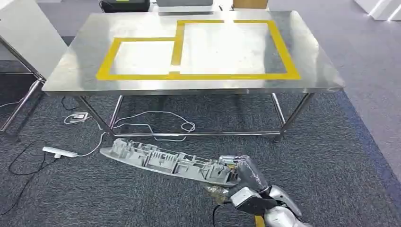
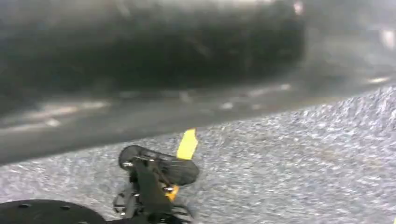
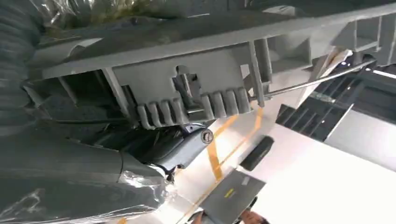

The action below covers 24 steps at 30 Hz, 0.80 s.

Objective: Take the parts from the cabinet and place them on the table.

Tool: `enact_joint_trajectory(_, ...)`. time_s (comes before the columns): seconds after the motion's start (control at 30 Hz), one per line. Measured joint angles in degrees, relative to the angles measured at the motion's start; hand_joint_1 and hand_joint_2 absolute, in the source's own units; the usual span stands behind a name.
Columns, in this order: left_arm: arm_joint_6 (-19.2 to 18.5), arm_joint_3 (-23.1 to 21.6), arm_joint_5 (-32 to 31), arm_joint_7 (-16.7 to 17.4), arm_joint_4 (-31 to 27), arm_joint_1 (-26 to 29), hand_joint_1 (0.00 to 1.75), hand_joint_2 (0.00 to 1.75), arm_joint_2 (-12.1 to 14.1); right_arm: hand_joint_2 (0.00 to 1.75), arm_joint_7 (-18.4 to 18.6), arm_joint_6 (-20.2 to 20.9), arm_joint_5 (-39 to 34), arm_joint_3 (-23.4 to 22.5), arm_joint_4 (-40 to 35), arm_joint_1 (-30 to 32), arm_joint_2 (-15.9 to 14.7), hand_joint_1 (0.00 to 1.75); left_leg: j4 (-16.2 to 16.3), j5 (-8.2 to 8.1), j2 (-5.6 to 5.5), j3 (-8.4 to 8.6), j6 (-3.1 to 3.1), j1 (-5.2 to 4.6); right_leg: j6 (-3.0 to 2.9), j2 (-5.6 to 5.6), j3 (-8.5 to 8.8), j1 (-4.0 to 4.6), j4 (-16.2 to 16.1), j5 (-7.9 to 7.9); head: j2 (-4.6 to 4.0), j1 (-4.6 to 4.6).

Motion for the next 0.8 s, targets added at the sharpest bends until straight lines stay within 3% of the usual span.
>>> enact_joint_trajectory(0.07, -0.15, 0.02, -0.13, -0.07, 0.00, -0.11, 0.00, 0.00, 0.15, 1.75, 0.35, -0.68, 0.09, -0.28, -0.46, -0.20, 0.00, 1.64, 2.11, -1.34, 0.03, -0.56, -0.79, 0.08, -0.71, -0.14, 0.99, -0.50, -0.68, -0.16, 0.00, -0.29)
enact_joint_trajectory(0.17, -0.17, 0.02, -0.46, -0.07, 0.00, -0.09, 0.00, 0.00, 0.17, 1.75, 1.31, -1.62, 0.02, -0.72, -1.01, -1.01, 0.02, 1.64, 14.92, -6.48, 0.04, -7.82, -1.28, 0.30, -1.37, -0.27, 1.58, -0.48, -0.68, -0.84, 0.00, -0.31)
enact_joint_trajectory(0.2, -0.17, 0.04, -0.48, -0.07, 0.00, 0.00, 0.00, 0.00, 0.17, 1.75, 1.68, -1.73, 0.02, -1.05, -1.07, -1.01, 0.02, 1.64, 18.03, -6.85, 0.04, -9.94, -1.40, 0.31, -1.37, -0.26, 1.91, -0.48, -0.67, -1.14, 0.00, -0.39)
enact_joint_trajectory(0.23, -0.17, 0.04, -0.48, -0.07, 0.00, 0.15, 0.00, 0.00, 0.17, 1.75, 1.92, -1.86, 0.02, -1.25, -1.09, -0.98, 0.02, 1.64, 18.05, -5.38, 0.04, -10.54, -1.44, 0.36, -1.32, -0.20, 2.41, -0.49, -0.66, -1.46, 0.00, -0.37)
enact_joint_trajectory(0.27, -0.17, 0.07, -0.50, -0.07, 0.00, 0.24, 0.00, 0.00, 0.20, 1.75, 2.10, -2.03, 0.02, -1.35, -1.09, -1.01, 0.02, 1.64, 15.64, -2.57, 0.05, -9.96, -1.40, 0.42, -1.24, -0.11, 2.97, -0.49, -0.66, -1.84, 0.00, -0.37)
enact_joint_trajectory(0.33, -0.17, 0.09, -0.50, -0.07, 0.00, 0.22, 0.00, 0.00, 0.31, 1.75, 2.16, -2.18, 0.04, -1.44, -1.29, -1.04, 0.02, 1.64, 5.95, 4.26, 0.06, -6.35, -1.12, 0.47, -0.83, -0.04, 4.33, -0.50, -0.60, -2.75, 0.00, -0.37)
enact_joint_trajectory(0.37, -0.17, 0.09, -0.50, -0.07, 0.00, 0.27, 0.00, 0.00, 0.33, 1.75, 2.14, -2.21, 0.04, -1.49, -1.36, -1.11, 0.02, 1.64, 3.53, 4.80, 0.01, -5.16, -0.86, 0.41, -0.48, -0.05, 3.76, -0.44, -0.62, -3.16, 0.00, -0.28)
enact_joint_trajectory(0.43, -0.17, 0.11, -0.57, -0.02, 0.00, -0.05, 0.00, 0.00, 0.31, 1.75, 2.14, -2.27, 0.00, -1.64, -1.53, -1.37, 0.02, 1.64, 1.67, 3.18, 0.05, -4.53, -0.15, 0.16, 0.16, 0.10, 4.13, -0.07, -0.38, -3.45, 0.00, -0.44)
enact_joint_trajectory(0.5, -0.17, 0.11, -0.57, -0.07, 0.00, 0.16, 0.00, 0.00, 0.31, 1.75, 2.19, -2.27, 0.07, -1.68, -1.60, -1.39, 0.02, 1.64, 1.48, 2.98, -0.03, -4.61, 0.40, 0.09, 0.74, -0.06, 4.38, -0.13, -0.89, -3.53, 0.00, -0.33)
enact_joint_trajectory(0.57, -0.20, 0.13, -0.57, -0.07, 0.00, 0.25, 0.00, 0.00, 0.13, 1.75, 2.17, -2.27, 0.09, -1.79, -1.92, -1.46, 0.02, 1.64, 0.83, 2.76, 0.02, -3.54, 1.25, 0.59, 1.41, -0.13, 3.94, -0.14, 0.67, -4.85, 0.00, -0.13)
enact_joint_trajectory(0.6, -0.22, 0.13, -0.57, -0.07, 0.00, 0.21, 0.00, 0.00, 0.18, 1.75, 2.16, -2.25, 0.07, -1.81, -1.90, -1.66, 0.02, 1.64, 0.83, 2.52, 0.02, -3.30, 1.62, 0.60, 1.55, -0.14, 2.18, -0.16, 4.15, -6.26, 0.02, 0.09)
enact_joint_trajectory(0.67, -0.22, 0.13, -0.57, -0.07, 0.00, 0.01, 0.00, 0.00, 0.20, 1.75, 2.12, -2.27, 0.00, -1.86, -1.90, -1.63, 0.02, 1.64, 0.83, 2.06, 0.01, -2.98, 1.94, 0.46, 1.84, -0.14, -3.82, -0.31, 14.42, -9.83, 0.00, 0.11)
enact_joint_trajectory(0.7, -0.22, 0.13, -0.57, -0.07, 0.00, 0.05, 0.00, 0.00, 0.20, 1.75, 2.20, -2.27, 0.02, -1.86, -1.88, -1.55, 0.02, 1.64, 0.84, 1.78, -0.01, -2.74, 1.96, 0.39, 1.87, -0.15, -6.35, -0.30, 17.89, -10.30, 0.00, 0.09)
enact_joint_trajectory(0.73, -0.22, 0.13, -0.57, -0.04, 0.00, 0.10, 0.00, 0.00, 0.20, 1.75, 2.54, -2.43, -0.04, -1.99, -1.86, -1.43, 0.02, 1.64, 0.84, 1.47, -0.05, -2.32, 1.93, 0.35, 1.80, -0.14, -7.52, -0.30, 18.29, -9.08, 0.00, 0.13)
enact_joint_trajectory(0.77, -0.20, 0.15, -0.57, -0.02, 0.00, 0.25, 0.00, 0.00, 0.15, 1.75, 3.27, -2.73, -0.22, -2.27, -1.88, -1.37, 0.02, 1.64, 0.84, 1.12, -0.12, -1.82, 1.88, 0.33, 1.71, -0.15, -7.21, -0.30, 16.24, -6.61, 0.00, 0.09)
enact_joint_trajectory(0.8, -0.13, 0.15, -0.63, 0.04, 0.00, 0.28, 0.00, 0.00, 0.13, 1.75, 3.87, -3.15, -0.44, -2.56, -1.88, -1.41, 0.02, 1.64, 0.84, 0.72, -0.20, -1.21, 1.79, 0.32, 1.48, -0.15, -5.83, -0.29, 12.09, -3.33, 0.00, 0.11)
